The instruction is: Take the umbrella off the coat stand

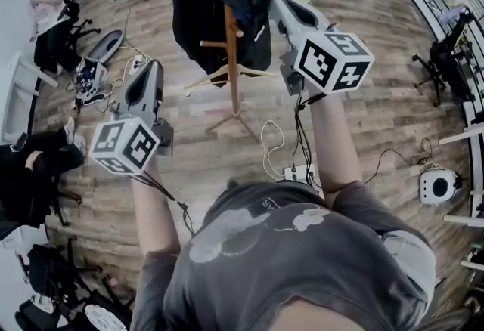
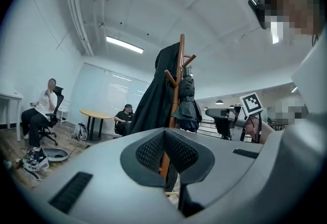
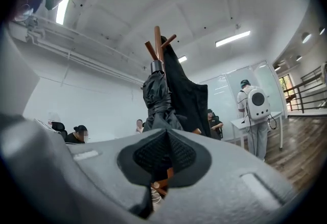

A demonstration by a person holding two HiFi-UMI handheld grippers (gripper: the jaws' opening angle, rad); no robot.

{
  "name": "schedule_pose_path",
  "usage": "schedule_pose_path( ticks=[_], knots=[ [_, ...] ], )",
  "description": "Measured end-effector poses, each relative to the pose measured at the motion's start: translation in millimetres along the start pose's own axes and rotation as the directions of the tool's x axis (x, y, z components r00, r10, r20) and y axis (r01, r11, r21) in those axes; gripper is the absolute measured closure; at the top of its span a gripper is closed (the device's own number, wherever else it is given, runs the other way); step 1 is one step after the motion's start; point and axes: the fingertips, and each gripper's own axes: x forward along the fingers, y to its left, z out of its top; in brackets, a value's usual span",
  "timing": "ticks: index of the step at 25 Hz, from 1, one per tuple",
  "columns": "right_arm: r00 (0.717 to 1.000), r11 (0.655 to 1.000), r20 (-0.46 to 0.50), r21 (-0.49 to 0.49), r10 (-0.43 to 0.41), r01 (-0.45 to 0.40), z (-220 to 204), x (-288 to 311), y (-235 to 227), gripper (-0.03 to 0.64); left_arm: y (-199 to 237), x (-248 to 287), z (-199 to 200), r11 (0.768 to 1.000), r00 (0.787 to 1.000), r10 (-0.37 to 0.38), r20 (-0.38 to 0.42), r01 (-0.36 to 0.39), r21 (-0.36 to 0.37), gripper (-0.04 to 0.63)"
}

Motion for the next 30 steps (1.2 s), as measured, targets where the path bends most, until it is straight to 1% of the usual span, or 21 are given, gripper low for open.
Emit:
schedule_pose_path(
  ticks=[3,5,6,7,8,9,10,14,18,23,28,30],
  knots=[
    [1.000,1.000,-0.005,-0.004,-0.016,0.016,4.7,4.3,-1.0,0.618,-3.6,16.8,7.8,0.999,0.999,-0.034,-0.009,0.034,0.008,0.592],
    [1.000,1.000,0.010,-0.011,-0.025,0.025,11.9,5.9,-1.8,0.617,-7.3,28.7,13.0,0.998,0.998,-0.057,-0.018,0.057,0.015,0.592],
    [0.999,1.000,0.019,-0.017,-0.026,0.026,16.7,7.0,-1.1,0.594,-8.5,33.6,16.7,0.998,0.998,-0.067,-0.019,0.067,0.013,0.592],
    [0.999,0.999,0.026,-0.026,-0.023,0.024,21.6,8.6,0.5,0.520,-9.3,38.0,20.9,0.997,0.997,-0.076,-0.016,0.076,0.007,0.592],
    [0.999,0.999,0.031,-0.038,-0.019,0.020,26.1,10.6,2.3,0.497,-9.8,42.2,25.1,0.996,0.996,-0.084,-0.010,0.084,0.000,0.592],
    [0.999,0.999,0.034,-0.051,-0.015,0.017,30.4,12.8,4.3,0.490,-10.2,46.2,28.8,0.996,0.996,-0.090,-0.005,0.090,-0.004,0.592],
    [0.999,0.998,0.036,-0.064,-0.012,0.014,34.4,15.3,6.4,0.464,-10.8,50.2,31.8,0.996,0.996,-0.094,-0.002,0.094,-0.004,0.592],
    [0.999,0.994,0.037,-0.111,0.006,-0.002,50.1,30.7,14.7,0.336,-15.0,65.7,41.3,0.993,0.993,-0.121,0.000,0.121,0.015,0.592],
    [0.999,0.991,0.038,-0.130,0.029,-0.024,62.2,50.6,19.0,0.267,-18.7,78.4,52.2,0.989,0.990,-0.142,0.001,0.142,0.033,0.592],
    [0.999,0.983,-0.013,-0.178,0.030,-0.032,58.3,75.8,22.0,0.241,-16.6,89.7,63.1,0.988,0.989,-0.149,0.012,0.149,0.049,0.592],
    [0.998,0.975,-0.044,-0.220,-0.033,0.023,53.4,95.7,12.7,0.236,-14.7,99.2,69.3,0.987,0.988,-0.154,0.018,0.153,0.052,0.592],
    [0.998,0.971,-0.050,-0.239,-0.040,0.027,52.8,99.4,11.6,0.236,-16.2,100.0,70.0,0.986,0.987,-0.159,0.014,0.159,0.050,0.592]
  ],
)
